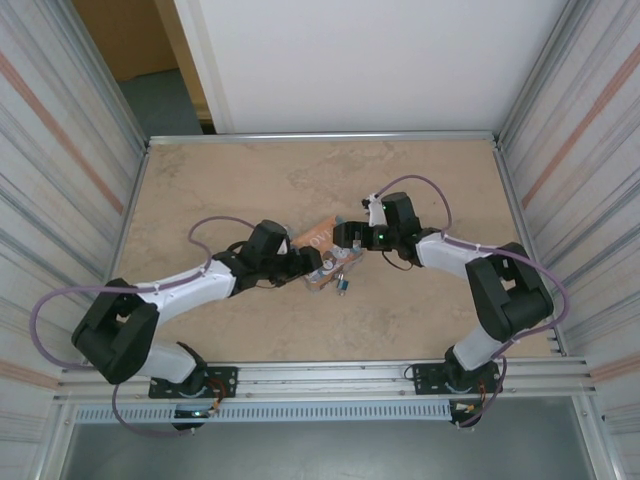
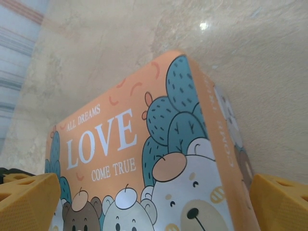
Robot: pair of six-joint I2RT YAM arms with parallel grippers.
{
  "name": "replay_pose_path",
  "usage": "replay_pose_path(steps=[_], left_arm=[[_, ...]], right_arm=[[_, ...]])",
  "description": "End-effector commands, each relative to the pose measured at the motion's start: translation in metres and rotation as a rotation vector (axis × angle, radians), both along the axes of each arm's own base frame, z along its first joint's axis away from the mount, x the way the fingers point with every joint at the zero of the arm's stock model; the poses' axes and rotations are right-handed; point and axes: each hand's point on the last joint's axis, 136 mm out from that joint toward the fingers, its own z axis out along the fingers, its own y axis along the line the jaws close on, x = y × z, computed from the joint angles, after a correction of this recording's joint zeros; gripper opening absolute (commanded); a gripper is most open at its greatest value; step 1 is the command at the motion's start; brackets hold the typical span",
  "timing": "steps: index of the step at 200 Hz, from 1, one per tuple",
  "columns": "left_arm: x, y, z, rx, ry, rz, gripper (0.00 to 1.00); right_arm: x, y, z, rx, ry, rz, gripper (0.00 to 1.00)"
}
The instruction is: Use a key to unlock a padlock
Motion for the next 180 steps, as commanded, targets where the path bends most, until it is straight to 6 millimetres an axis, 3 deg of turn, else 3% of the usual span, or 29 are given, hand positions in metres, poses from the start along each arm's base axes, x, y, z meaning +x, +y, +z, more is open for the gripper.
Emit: replay_pose_path(steps=[1,34,68,127,180], left_arm=[[0.003,0.012,0.01,0.033,-0.037,0.024,0.78],[0.005,0.025,0.025,0.054,-0.083,0.051,0.78],[0.004,0.036,0.045,0.076,-0.149,0.063,0.78],[0.003,0.023,0.084,0.019,-0.246,-0.038,0.77],[0.007,0.001,0.089,-0.048,-0.24,-0.097,0.72]], right_arm=[[-0.002,-0.017,0.019,0.007,-0.034,-0.031,0.99],[-0.013,-0.047,0.023,-0.015,-0.041,-0.089,0.99],[-0.031,-0.066,0.031,-0.02,-0.058,-0.118,0.99],[-0.07,-0.057,0.056,0.183,-0.091,-0.033,0.99],[-0.091,-0.057,0.053,0.231,-0.08,-0.015,0.95]])
